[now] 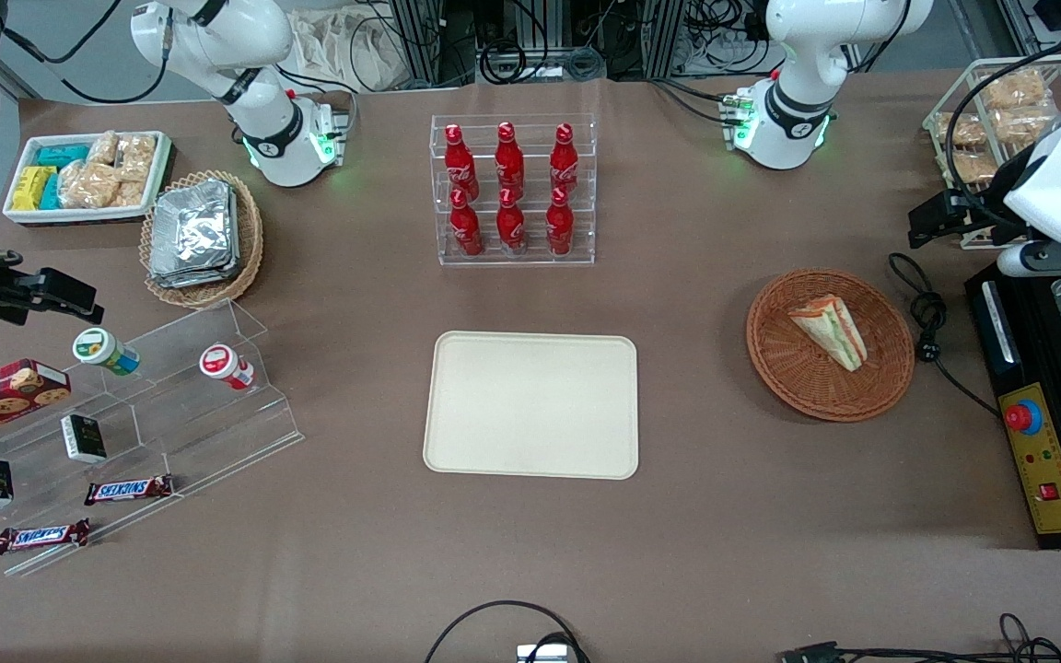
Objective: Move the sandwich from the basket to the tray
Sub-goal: 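Move the left gripper over the sandwich in the wicker basket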
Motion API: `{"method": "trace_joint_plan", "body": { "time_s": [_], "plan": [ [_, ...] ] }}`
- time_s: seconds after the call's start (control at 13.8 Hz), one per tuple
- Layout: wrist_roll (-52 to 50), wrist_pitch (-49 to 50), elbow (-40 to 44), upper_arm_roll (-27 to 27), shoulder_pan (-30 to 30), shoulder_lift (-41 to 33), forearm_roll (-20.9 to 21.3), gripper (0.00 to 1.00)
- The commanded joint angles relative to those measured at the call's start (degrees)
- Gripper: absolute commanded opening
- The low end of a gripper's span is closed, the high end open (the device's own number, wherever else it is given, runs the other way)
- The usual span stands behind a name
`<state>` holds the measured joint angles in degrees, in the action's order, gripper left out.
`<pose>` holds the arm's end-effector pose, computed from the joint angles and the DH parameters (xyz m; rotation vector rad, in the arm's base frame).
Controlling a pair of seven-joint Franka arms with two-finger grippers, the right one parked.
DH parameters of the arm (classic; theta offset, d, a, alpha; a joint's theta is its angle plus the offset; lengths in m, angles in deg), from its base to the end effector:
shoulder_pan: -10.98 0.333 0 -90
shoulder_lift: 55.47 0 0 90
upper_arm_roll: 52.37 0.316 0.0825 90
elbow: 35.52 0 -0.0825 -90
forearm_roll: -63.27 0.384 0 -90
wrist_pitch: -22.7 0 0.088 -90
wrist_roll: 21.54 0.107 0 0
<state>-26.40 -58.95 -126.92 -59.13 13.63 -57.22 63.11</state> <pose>0.5272 -0.0392 0.6179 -3.1222 -0.0206 0.2179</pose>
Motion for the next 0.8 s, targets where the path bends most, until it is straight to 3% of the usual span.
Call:
{"method": "trace_joint_plan", "body": {
  "time_s": [0.0,0.36,0.73],
  "plan": [
    [-0.24,1.32,1.49,0.26,-0.19,0.61,-0.54,1.00],
    [-2.33,1.41,3.95,0.26,-0.27,3.51,0.77,1.00],
    [-12.34,-3.50,-2.71,0.70,0.34,3.78,1.92,1.00]
  ]
}}
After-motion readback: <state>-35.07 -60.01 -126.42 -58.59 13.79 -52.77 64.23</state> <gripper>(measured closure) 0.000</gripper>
